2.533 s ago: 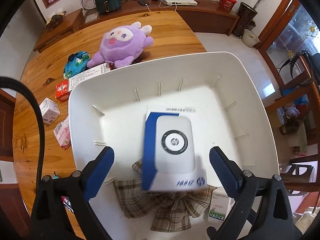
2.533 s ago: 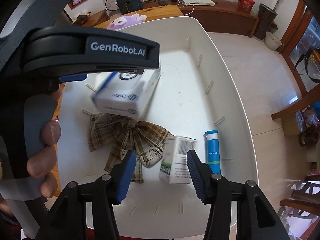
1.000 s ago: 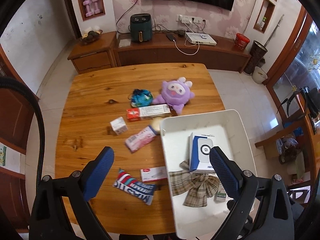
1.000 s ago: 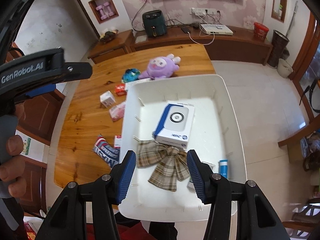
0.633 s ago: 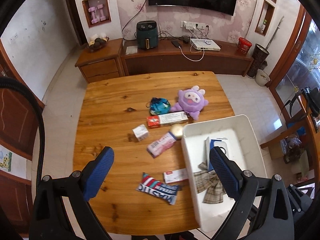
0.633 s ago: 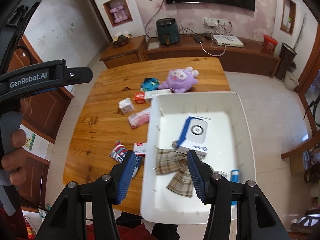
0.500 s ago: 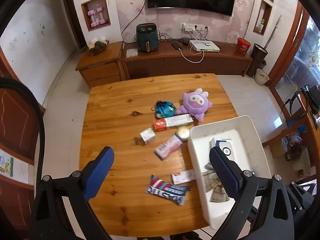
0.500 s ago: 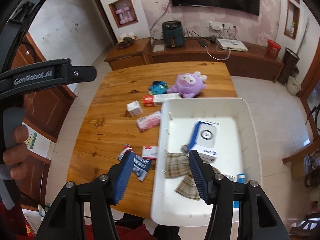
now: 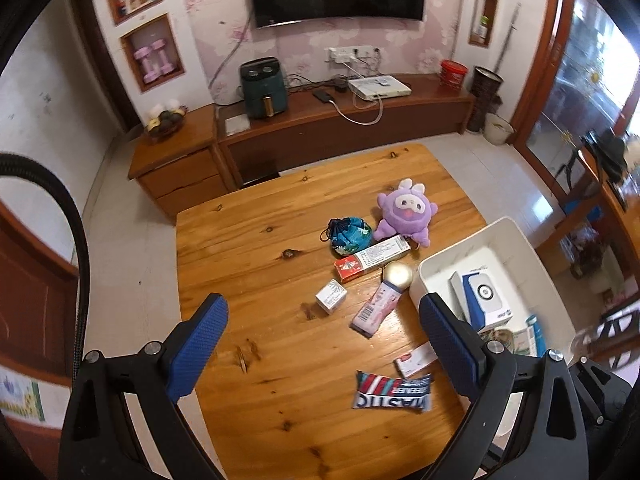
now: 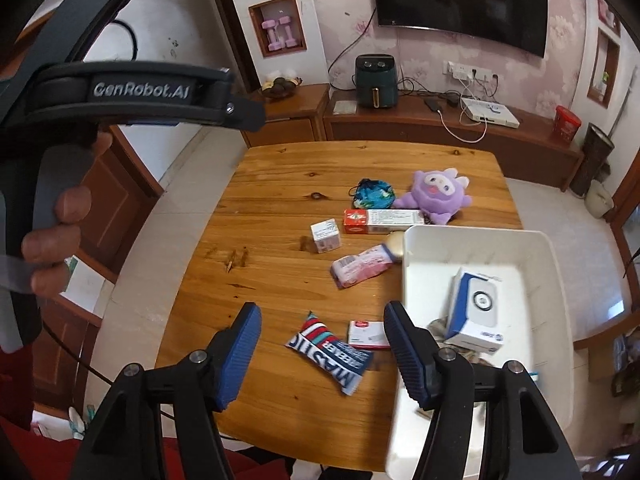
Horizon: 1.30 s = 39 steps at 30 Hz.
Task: Organize objects
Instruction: 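Withdraw both tools from the tray back over the table, then grasp a white medicine box with the left tool while the right tool grasps the MASTIC bag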
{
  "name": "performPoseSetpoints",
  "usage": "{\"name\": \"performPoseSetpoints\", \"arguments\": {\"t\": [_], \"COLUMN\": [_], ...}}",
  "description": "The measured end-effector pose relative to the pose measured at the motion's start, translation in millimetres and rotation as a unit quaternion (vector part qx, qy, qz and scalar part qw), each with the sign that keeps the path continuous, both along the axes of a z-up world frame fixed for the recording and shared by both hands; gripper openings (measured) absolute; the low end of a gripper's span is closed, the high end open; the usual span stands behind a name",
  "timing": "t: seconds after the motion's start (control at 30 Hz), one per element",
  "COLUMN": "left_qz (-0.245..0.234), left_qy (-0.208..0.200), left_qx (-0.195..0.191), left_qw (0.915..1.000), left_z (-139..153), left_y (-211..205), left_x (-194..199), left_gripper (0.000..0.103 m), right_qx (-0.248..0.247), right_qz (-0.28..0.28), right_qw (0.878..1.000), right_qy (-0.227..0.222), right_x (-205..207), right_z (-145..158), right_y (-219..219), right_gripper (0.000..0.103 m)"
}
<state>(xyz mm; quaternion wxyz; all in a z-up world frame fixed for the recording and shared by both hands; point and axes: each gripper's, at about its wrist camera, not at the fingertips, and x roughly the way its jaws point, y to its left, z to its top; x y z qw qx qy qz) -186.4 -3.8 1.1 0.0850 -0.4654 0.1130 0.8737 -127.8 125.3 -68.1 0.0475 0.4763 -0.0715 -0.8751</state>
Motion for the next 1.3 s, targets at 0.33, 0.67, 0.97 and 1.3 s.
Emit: {"name": "performPoseSetpoints", "arguments": {"t": [0.33, 0.67, 0.97, 1.3], "left_qz": [-0.092, -0.164, -0.216, -0.224], "left_qy": [-0.046, -0.092, -0.122, -0.134], "left_qx": [-0.007, -0.03, -0.045, -0.06], "left_qw": [0.9946, 0.9816, 0.9676, 0.9634], "left_z": [-59, -138, -187, -213], "left_y": [-9, -10, -2, 2], "left_x": [-40, -77, -94, -106], "left_gripper": [0.097, 0.097, 0.097, 0.096], "right_qx": [0.024, 0.081, 0.126, 0.168], "right_qz": [0.021, 0.077, 0.115, 0.162], "right_qw": [0.999, 0.989, 0.979, 0.963], "right_qy": [-0.038, -0.093, -0.113, -0.137], "right_x": [-20, -29, -36, -38], "right_z": [-68, -136, -164, -189], "right_y": [-30, -46, -57, -68], "right_gripper": [0.065, 0.065, 0.065, 0.065]}}
